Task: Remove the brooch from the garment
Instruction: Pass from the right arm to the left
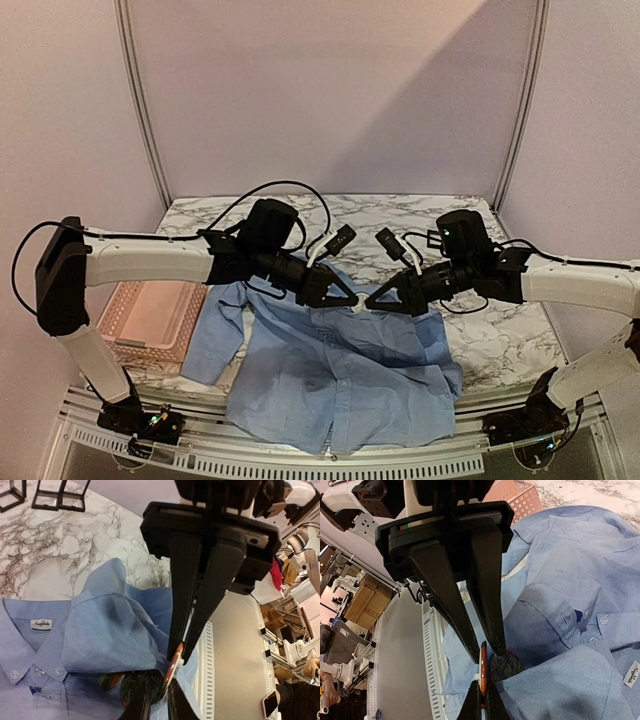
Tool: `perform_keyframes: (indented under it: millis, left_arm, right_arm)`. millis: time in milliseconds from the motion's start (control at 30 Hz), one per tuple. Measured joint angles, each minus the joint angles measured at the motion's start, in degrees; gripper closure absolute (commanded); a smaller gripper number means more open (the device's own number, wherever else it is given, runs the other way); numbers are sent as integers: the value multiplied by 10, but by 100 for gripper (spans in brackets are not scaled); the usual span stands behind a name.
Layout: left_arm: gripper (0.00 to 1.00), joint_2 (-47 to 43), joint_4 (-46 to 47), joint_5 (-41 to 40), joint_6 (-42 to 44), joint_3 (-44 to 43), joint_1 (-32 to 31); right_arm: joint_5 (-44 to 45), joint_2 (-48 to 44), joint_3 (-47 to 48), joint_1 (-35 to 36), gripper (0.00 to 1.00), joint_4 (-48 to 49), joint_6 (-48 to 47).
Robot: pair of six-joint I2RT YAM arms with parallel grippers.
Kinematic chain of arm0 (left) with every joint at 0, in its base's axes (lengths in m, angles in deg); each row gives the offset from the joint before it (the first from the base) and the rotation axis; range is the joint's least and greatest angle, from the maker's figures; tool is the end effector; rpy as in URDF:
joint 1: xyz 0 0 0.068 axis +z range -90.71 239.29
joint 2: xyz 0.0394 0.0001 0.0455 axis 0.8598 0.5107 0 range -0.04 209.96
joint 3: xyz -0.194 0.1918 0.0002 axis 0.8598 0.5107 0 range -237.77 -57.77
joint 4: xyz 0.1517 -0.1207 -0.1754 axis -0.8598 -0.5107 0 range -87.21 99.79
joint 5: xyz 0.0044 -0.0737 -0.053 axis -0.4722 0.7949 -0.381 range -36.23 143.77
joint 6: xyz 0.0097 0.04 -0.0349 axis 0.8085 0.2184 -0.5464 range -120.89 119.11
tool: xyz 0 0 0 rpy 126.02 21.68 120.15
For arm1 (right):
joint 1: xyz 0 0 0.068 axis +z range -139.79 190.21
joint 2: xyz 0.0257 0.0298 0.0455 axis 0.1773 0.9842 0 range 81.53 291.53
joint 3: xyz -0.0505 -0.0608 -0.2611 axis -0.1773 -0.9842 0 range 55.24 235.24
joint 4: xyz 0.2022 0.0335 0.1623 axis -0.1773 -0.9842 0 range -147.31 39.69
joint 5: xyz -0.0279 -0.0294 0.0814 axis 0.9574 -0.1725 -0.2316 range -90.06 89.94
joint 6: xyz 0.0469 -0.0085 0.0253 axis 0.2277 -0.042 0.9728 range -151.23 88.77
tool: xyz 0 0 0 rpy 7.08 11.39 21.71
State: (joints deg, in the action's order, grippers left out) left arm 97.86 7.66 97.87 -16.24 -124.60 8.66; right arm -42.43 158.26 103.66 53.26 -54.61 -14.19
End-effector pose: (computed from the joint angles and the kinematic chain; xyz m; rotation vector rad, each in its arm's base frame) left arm 0.2222 -0.3098 0.2453 1.1725 2.0318 -1.4532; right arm 0.1942 0.2143 0.2530 -0.9722 2.0860 1.3725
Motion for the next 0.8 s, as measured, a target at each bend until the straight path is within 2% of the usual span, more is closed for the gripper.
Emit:
perform_keyframes:
  millis: [100, 233, 333, 433, 500, 667, 800]
  left_arm:
    - [86, 5, 0, 6, -1, 0, -1]
    - [100, 11, -2, 16, 0, -3, -2]
    - [100, 11, -3, 20, 5, -4, -4]
    - [100, 11, -2, 20, 5, -4, -4]
    - [100, 11, 0, 20, 2, -4, -5]
    - [100, 11, 31, 12, -10, 4, -5]
    - [100, 10, 64, 2, -26, 26, -5]
  right_arm:
    - [0, 0, 0, 0, 100, 0, -2]
    - [0, 0, 0, -1, 100, -1, -4]
    - [-2, 0, 0, -5, 99, -7, -6]
    - [-2, 0, 0, -5, 93, -7, -6]
    - [-1, 0, -1, -5, 84, -3, -3]
    - [5, -21, -39, -7, 50, 52, 31]
    - [6, -55, -88, -7, 41, 118, 76]
